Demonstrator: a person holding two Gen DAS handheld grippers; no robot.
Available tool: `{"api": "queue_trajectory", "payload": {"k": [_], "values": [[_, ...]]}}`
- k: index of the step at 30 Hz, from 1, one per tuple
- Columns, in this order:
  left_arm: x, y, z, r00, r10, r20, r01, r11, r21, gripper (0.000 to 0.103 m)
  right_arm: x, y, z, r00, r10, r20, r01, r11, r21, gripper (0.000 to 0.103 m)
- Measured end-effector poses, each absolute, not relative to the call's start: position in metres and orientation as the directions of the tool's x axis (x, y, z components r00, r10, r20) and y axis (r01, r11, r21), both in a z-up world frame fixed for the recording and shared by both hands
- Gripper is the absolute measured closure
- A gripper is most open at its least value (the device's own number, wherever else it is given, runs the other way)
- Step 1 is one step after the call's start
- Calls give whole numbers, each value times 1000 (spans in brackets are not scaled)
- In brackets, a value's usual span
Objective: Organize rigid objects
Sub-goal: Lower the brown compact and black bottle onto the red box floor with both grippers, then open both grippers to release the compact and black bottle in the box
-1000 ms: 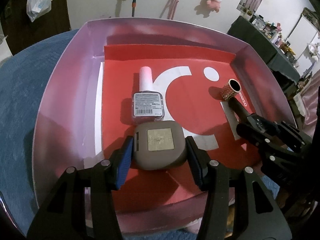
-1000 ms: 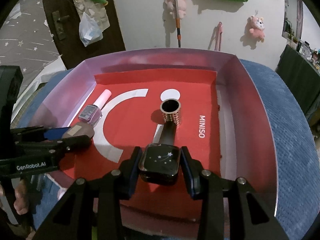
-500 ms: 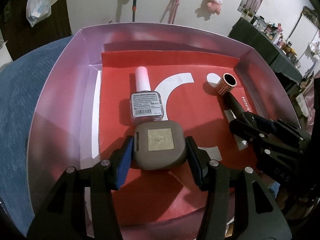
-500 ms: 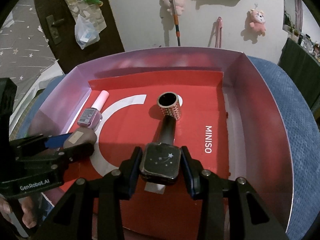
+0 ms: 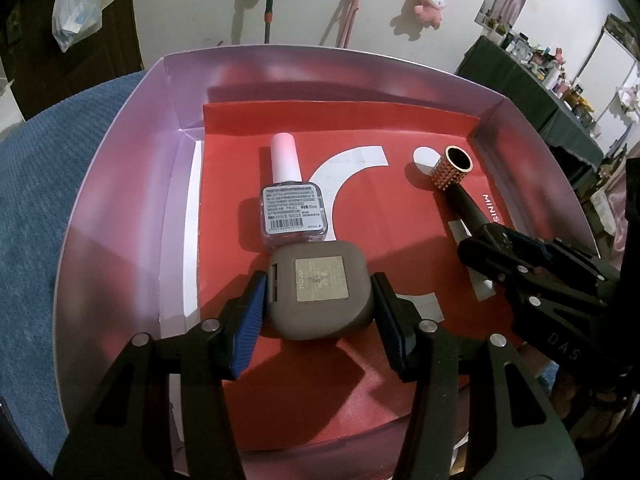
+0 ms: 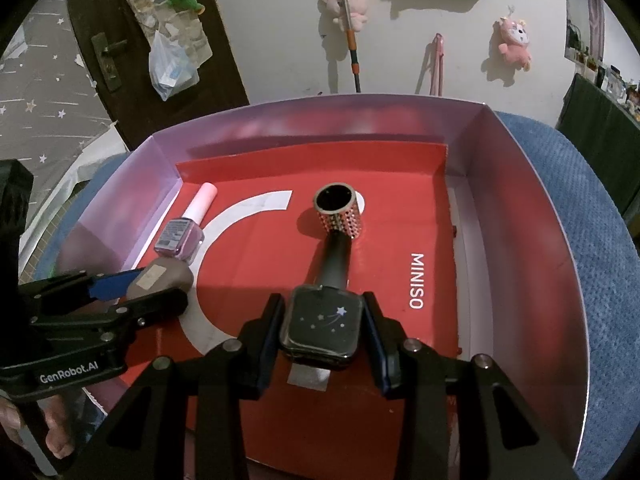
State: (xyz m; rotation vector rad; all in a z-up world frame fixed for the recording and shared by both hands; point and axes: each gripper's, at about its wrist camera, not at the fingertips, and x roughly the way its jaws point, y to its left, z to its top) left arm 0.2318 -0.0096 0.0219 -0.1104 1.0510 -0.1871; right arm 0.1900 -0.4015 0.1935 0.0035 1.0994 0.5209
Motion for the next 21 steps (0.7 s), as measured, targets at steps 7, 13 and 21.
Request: {"api": "queue_trajectory", "payload": {"k": [7,13,21], "values": [[232,-13,23,480,-195,-855,105,981,-164,52,192,-406,194,350,407,-844,-398,880,259,62],[233,-18,23,480,-169,-861,108,985,-134,51,190,-405,196,354,408,-842,-400,879,259,62],[233,-21,26,474,-171,-864,105,985,-137,36,183,-409,200,365,420,-831,-400,877,268,56]]}}
